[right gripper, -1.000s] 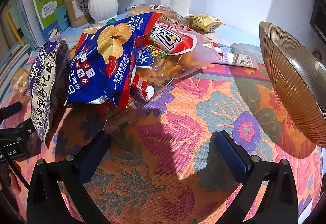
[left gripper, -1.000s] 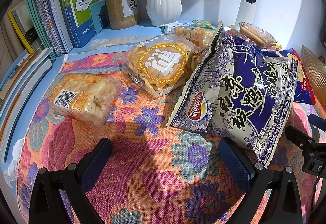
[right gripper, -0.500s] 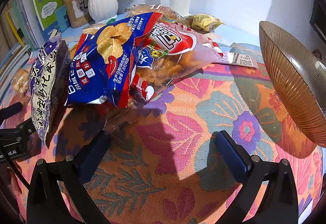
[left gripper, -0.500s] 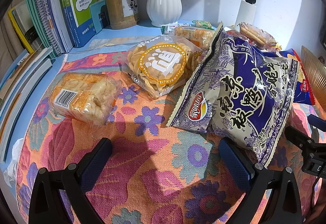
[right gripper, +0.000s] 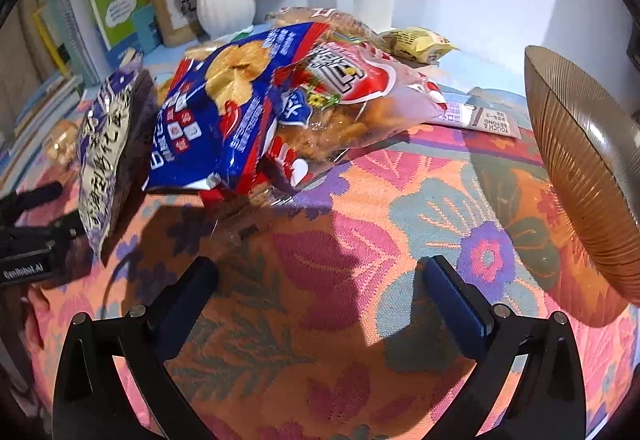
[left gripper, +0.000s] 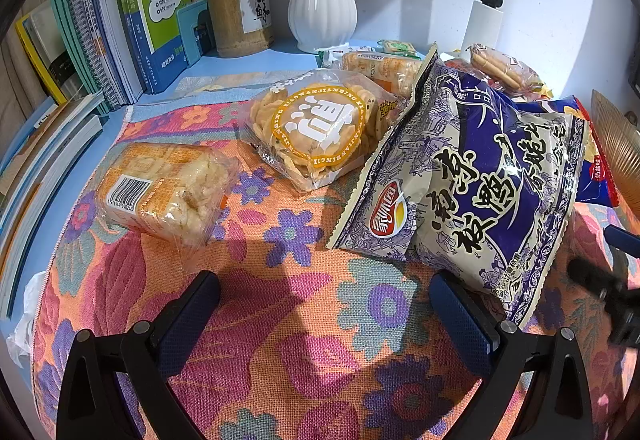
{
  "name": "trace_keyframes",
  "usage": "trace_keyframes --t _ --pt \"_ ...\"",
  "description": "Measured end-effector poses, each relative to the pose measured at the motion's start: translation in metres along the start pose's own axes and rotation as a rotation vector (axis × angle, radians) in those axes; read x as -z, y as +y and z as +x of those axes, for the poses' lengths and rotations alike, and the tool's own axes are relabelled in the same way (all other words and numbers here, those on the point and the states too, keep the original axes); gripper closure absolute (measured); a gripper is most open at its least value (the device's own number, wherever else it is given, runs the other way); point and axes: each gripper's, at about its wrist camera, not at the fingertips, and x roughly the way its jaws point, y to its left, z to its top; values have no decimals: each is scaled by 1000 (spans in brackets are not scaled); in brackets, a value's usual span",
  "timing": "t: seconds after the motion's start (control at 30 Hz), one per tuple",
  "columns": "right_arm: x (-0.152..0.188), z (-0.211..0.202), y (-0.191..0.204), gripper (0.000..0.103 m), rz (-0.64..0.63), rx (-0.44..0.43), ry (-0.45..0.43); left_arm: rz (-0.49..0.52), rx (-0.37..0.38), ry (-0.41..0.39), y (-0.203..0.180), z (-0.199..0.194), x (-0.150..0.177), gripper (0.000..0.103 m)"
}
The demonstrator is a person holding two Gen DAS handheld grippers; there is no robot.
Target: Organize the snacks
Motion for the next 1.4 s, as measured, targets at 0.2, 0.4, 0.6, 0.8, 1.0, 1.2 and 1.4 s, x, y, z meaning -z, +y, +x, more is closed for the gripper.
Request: trace_keyframes --t 0.2,0.4,0.6,0.8,1.0,1.2,1.4 --pt "4 -7 -9 0 168 28 -36 0 0 0 0 0 0 0" --pt "6 -3 6 0 70 130 -7 0 0 0 0 0 0 0" --pt "11 -9 -7 0 -25 37 -4 -1 0 0 0 0 0 0" --pt "16 -13 -16 0 -107 -26 1 0 0 0 0 0 0 0" --pt "19 -19 -31 0 -222 -149 12 -1 1 0 0 1 0 0" --pt "21 -21 -27 0 -220 -124 4 -1 0 0 0 0 0 0" --pt "21 -19 -23 0 -236 -104 8 -1 0 0 0 1 0 0"
